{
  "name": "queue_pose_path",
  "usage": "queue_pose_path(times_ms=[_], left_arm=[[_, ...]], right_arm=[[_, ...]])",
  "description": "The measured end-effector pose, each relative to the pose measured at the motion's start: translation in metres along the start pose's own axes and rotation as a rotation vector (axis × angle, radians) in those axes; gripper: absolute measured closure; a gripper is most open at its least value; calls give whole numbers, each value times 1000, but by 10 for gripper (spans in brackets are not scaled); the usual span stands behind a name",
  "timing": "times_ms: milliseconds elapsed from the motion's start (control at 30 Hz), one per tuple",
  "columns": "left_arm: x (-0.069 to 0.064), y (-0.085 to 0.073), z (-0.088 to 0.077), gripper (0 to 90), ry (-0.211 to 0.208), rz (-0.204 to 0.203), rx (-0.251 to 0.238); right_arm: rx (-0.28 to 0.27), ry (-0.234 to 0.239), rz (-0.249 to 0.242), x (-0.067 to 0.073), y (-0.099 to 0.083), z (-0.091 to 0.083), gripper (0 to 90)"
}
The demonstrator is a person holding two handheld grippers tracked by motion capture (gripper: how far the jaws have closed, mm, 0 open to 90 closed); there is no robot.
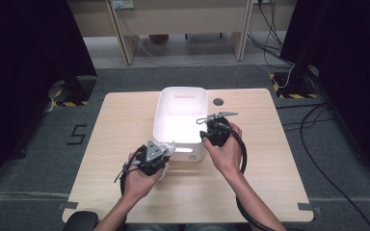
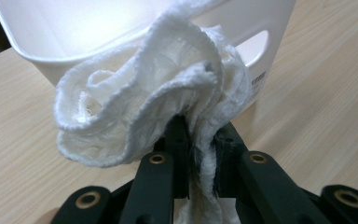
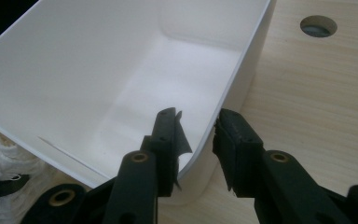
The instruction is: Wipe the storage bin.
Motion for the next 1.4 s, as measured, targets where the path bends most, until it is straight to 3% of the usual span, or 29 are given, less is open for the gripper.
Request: queue_pose_path(times_ms=[1400], left_arm=[[-14, 10, 11, 792, 5, 34, 6]], right_arm=[[-5, 1, 1, 1, 0, 0, 682]])
Point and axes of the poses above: each handheld gripper's, and its own axes: z roughly forward along the jaws, y roughly out of its top, x roughly to its left, the point moved 6 cm from there along z, roughly forward along the jaws, and after that the axes turned 7 degrees about z, right-handed, at the moved point
